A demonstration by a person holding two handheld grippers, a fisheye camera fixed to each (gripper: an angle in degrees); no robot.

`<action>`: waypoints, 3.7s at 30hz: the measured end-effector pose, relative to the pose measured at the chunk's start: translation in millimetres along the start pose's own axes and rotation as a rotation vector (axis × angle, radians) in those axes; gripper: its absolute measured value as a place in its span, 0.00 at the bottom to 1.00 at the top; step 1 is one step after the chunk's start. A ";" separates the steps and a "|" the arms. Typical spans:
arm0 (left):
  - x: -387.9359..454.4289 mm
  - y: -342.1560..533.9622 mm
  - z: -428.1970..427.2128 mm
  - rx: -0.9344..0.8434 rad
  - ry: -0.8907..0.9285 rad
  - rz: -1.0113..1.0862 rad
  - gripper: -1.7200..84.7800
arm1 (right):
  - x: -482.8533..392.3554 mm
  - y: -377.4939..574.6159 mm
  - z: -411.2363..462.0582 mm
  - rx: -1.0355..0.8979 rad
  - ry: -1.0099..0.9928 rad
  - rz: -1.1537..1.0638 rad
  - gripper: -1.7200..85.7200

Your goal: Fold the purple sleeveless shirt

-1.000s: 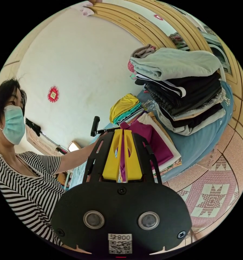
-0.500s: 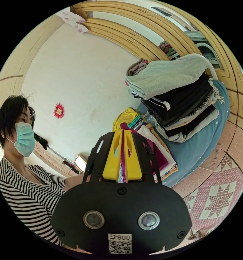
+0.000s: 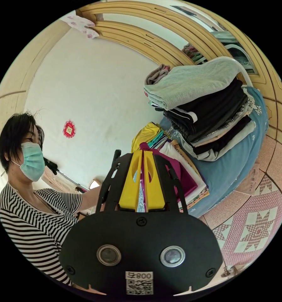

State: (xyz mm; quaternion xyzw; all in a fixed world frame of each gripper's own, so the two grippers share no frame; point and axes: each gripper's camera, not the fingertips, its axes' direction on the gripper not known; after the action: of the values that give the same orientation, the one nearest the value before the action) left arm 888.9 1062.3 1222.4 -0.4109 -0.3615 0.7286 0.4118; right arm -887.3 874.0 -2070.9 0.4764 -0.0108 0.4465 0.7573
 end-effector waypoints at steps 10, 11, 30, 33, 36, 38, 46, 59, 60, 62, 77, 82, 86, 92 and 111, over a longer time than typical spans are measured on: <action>16.3 24.4 -64.5 0.068 -0.007 -0.013 0.03 | -28.7 -18.1 21.0 -0.013 -0.032 0.012 0.02; 19.1 31.6 -81.7 0.101 0.011 -0.023 0.03 | -35.4 -19.8 22.6 -0.013 -0.036 0.008 0.02; 132.4 280.4 -440.4 0.577 -0.008 -0.128 0.02 | -236.7 -16.0 39.0 0.017 -0.207 -0.226 0.02; 158.5 347.2 -506.8 0.690 -0.059 -0.164 0.02 | -278.0 -8.0 46.6 0.009 -0.239 -0.280 0.02; 189.6 417.4 -570.7 0.789 -0.138 -0.197 0.02 | -320.8 2.5 59.4 -0.014 -0.274 -0.336 0.02; 211.7 461.3 -607.1 0.849 -0.177 -0.209 0.02 | -355.5 13.6 68.5 -0.024 -0.305 -0.383 0.02; 318.4 627.6 -724.6 0.982 -0.364 -0.219 0.02 | -455.1 60.0 92.0 -0.041 -0.397 -0.508 0.02; 483.2 824.3 -855.7 1.184 -0.587 -0.182 0.02 | -584.8 138.2 131.5 -0.074 -0.543 -0.742 0.02; 497.1 839.3 -864.0 1.204 -0.609 -0.178 0.02 | -588.5 141.8 133.0 -0.073 -0.550 -0.752 0.02; 517.6 861.2 -874.4 1.229 -0.646 -0.171 0.02 | -601.2 156.7 140.2 -0.072 -0.577 -0.790 0.02; 575.1 974.6 -910.1 1.271 -0.812 -0.204 0.02 | -614.2 231.4 271.1 -0.125 -0.656 -0.856 0.02; 543.7 993.0 -913.7 1.255 -0.805 -0.242 0.02 | -604.2 244.4 346.4 -0.162 -0.643 -0.845 0.02; 492.6 998.7 -914.7 1.212 -0.800 -0.291 0.02 | -591.1 250.8 433.5 -0.208 -0.601 -0.838 0.02; 366.8 995.9 -909.6 1.129 -0.745 -0.424 0.02 | -561.3 246.5 604.5 -0.281 -0.511 -0.805 0.02; -71.1 1062.1 -608.0 0.558 -0.329 -1.135 0.02 | -266.2 342.9 1213.0 -0.861 0.058 -0.433 0.02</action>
State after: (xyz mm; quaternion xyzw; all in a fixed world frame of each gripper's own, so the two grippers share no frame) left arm 1135.1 688.9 81.1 0.0831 -0.3778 0.5179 0.7630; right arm -786.6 -139.8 -1282.3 0.0981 -0.0741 0.2466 0.9613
